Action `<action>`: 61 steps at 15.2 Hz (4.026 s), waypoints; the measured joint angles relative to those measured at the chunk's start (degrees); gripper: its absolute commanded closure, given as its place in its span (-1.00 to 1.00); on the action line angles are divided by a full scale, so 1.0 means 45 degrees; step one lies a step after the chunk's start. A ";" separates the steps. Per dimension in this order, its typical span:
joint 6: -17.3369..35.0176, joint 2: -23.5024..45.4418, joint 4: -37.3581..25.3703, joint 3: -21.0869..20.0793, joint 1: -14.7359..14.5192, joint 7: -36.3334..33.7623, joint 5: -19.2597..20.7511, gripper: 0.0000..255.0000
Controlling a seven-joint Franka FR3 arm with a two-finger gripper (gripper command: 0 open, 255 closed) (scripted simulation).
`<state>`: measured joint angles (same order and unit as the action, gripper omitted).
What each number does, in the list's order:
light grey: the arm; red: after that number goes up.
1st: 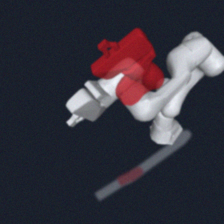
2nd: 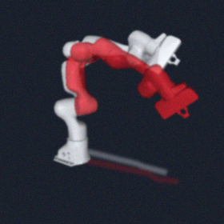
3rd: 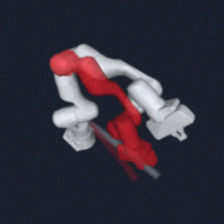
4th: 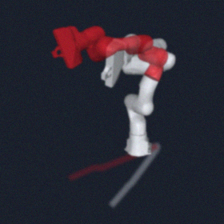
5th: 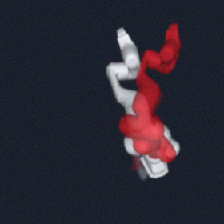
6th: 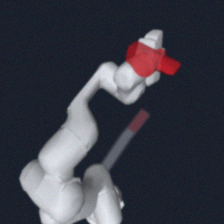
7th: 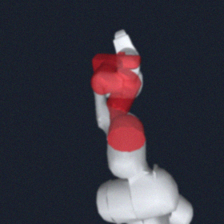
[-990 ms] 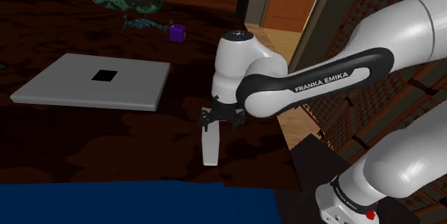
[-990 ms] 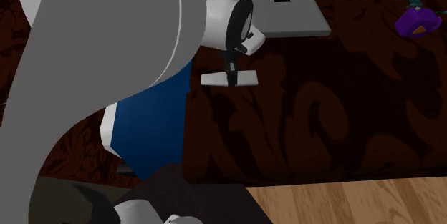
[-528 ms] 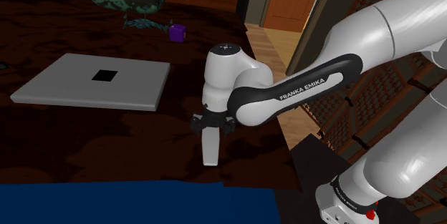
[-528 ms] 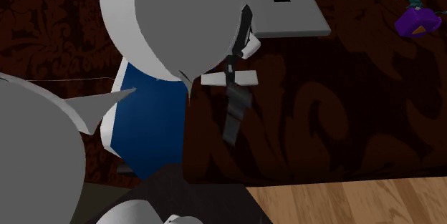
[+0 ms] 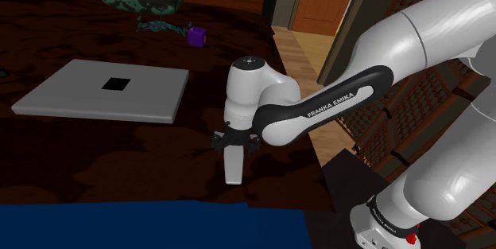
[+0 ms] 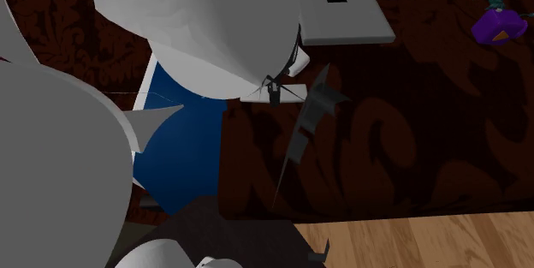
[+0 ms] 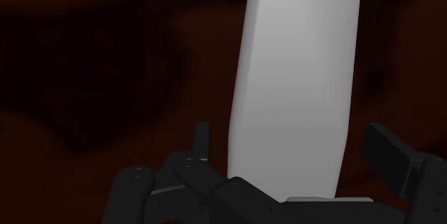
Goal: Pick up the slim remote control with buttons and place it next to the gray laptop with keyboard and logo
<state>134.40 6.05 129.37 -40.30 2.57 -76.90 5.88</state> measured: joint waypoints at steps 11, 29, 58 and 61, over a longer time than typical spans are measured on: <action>-0.0001 0.0003 -0.0002 0.0000 -0.0001 -0.0002 0.0002 1.00; -0.2620 -0.1984 -0.1140 -0.0028 0.0192 0.1263 -0.1723 1.00; -0.6751 0.8236 -1.3819 0.1239 -0.4154 -0.1613 0.4030 1.00; -0.6335 0.8408 -1.3547 0.1304 -0.4115 -0.1660 0.4118 1.00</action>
<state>105.89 43.88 68.41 -34.43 -15.95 -84.37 24.41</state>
